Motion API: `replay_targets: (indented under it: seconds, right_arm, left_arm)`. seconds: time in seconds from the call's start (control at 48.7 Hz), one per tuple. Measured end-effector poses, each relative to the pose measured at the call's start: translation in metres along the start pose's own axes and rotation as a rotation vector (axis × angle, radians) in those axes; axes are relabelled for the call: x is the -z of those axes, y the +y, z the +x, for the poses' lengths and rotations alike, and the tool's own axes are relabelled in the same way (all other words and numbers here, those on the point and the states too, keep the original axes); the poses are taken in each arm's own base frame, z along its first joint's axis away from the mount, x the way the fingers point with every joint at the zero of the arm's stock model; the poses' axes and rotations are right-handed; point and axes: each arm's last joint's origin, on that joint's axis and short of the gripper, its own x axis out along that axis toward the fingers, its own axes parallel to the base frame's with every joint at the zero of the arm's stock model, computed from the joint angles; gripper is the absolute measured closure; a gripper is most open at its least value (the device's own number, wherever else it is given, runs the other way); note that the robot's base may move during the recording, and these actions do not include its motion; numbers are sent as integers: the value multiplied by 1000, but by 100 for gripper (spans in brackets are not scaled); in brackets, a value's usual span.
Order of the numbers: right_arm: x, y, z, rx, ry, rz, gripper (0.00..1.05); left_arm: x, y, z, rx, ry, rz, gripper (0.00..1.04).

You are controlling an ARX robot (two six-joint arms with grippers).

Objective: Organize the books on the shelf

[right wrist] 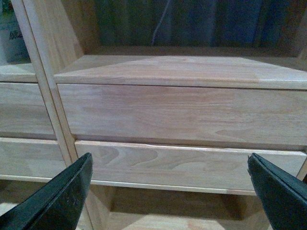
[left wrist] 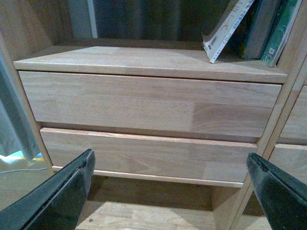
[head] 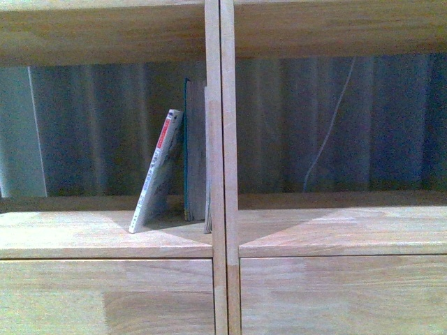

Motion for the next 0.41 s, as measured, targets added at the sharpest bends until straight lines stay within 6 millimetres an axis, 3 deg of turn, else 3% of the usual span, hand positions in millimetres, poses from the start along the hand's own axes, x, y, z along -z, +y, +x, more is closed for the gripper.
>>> replay_targets:
  seconds: [0.411]
  right_arm:
    - [0, 0, 0, 0, 0, 0, 7]
  left_arm:
    - [0, 0, 0, 0, 0, 0, 7]
